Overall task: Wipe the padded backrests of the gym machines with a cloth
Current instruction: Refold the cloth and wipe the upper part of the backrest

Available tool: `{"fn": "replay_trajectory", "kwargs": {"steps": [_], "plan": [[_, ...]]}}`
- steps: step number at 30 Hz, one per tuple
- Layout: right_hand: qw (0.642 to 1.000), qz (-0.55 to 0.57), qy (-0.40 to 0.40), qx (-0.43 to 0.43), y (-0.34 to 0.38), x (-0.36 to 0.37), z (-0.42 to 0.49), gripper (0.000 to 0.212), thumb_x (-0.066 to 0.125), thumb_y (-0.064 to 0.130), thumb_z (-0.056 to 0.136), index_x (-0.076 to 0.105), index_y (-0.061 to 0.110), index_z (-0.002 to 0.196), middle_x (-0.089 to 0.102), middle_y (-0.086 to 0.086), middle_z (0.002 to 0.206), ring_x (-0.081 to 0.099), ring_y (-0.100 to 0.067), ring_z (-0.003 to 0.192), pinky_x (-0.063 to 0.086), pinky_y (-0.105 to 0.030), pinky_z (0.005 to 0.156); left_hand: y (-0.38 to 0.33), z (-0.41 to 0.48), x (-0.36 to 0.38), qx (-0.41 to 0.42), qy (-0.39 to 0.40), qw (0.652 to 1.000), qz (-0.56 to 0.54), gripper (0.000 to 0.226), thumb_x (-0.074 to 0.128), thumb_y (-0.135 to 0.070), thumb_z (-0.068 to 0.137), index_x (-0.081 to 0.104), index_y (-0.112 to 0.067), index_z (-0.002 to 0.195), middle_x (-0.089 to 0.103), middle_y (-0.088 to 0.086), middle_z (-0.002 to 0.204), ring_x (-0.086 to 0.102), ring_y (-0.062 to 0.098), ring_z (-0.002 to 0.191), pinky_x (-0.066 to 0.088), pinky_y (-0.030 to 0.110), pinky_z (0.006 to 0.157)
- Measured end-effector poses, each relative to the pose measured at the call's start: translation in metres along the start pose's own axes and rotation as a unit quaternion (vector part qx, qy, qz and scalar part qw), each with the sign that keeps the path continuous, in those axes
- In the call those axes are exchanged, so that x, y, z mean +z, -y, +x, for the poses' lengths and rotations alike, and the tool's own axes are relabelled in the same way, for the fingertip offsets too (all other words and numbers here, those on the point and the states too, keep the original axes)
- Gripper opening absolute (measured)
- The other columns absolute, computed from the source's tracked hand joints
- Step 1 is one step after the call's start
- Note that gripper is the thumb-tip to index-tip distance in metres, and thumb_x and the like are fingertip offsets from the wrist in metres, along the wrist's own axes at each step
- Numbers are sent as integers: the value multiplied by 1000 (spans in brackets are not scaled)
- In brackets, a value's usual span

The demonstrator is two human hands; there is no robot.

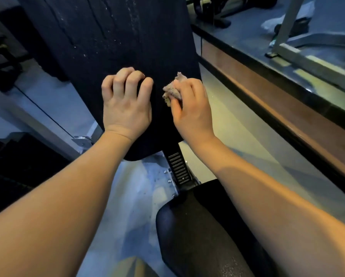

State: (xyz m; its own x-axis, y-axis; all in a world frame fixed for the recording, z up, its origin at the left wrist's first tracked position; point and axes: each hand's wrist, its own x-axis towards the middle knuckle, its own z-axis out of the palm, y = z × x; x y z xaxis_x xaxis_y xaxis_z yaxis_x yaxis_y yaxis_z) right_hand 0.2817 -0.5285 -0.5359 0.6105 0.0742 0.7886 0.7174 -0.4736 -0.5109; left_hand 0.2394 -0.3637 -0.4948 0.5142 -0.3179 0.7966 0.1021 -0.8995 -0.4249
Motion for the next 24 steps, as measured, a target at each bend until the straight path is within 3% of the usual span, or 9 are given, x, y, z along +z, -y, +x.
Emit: {"fn": "replay_trajectory", "kwargs": {"steps": [3, 7, 9, 13, 15, 19, 24], "plan": [[998, -14, 56, -34, -6, -6, -34, 26, 59, 7, 93, 66, 1, 117, 59, -16, 114, 56, -32, 100, 49, -35, 90, -3, 2, -3, -3, 4, 1000, -2, 26, 46, -16, 96, 64, -14, 115, 63, 11, 117, 44, 28, 124, 35, 48, 102], [985, -44, 131, -102, -15, -18, -26, 28, 52, 15, 98, 64, 1, 119, 58, -17, 111, 55, -35, 100, 54, -44, 79, -3, 2, -5, -12, 24, 1000, 3, 29, 45, -16, 94, 61, -14, 118, 60, 10, 119, 42, 29, 126, 31, 47, 105], [988, -59, 98, -107, -16, -19, 0, 23, 56, 13, 98, 65, 0, 114, 57, -18, 105, 55, -34, 94, 52, -42, 79, -4, 2, -4, -9, 21, 1000, 3, 30, 43, -16, 95, 61, -14, 118, 60, 10, 119, 43, 29, 126, 32, 47, 105], [997, -58, 33, -40, -13, -9, -5, 20, 60, 7, 92, 65, 0, 109, 57, -18, 106, 54, -33, 95, 46, -34, 84, -3, 3, -3, -5, 9, 1000, 7, 30, 43, -16, 93, 62, -14, 116, 61, 10, 117, 43, 29, 125, 33, 47, 103], [997, -51, 52, -31, -18, -7, -38, 20, 58, 5, 91, 65, -2, 109, 57, -20, 109, 55, -34, 100, 48, -34, 88, -3, 2, -3, -4, 6, 1000, 5, 30, 44, -15, 92, 62, -14, 116, 62, 10, 117, 43, 29, 125, 34, 47, 103], [988, -69, 116, -77, -33, -20, -43, 18, 58, 10, 94, 63, -2, 106, 56, -20, 107, 56, -35, 98, 53, -40, 81, -4, 1, -3, -9, 15, 1000, 5, 33, 38, -17, 94, 60, -14, 118, 61, 11, 120, 40, 29, 127, 34, 48, 104], [997, -67, 17, 16, -37, -23, 8, 16, 59, 6, 91, 60, 0, 105, 55, -19, 107, 54, -32, 96, 49, -36, 84, -3, 0, -3, -12, 25, 1000, 8, 33, 39, -18, 93, 57, -14, 120, 59, 12, 123, 37, 29, 128, 31, 48, 106]]}}
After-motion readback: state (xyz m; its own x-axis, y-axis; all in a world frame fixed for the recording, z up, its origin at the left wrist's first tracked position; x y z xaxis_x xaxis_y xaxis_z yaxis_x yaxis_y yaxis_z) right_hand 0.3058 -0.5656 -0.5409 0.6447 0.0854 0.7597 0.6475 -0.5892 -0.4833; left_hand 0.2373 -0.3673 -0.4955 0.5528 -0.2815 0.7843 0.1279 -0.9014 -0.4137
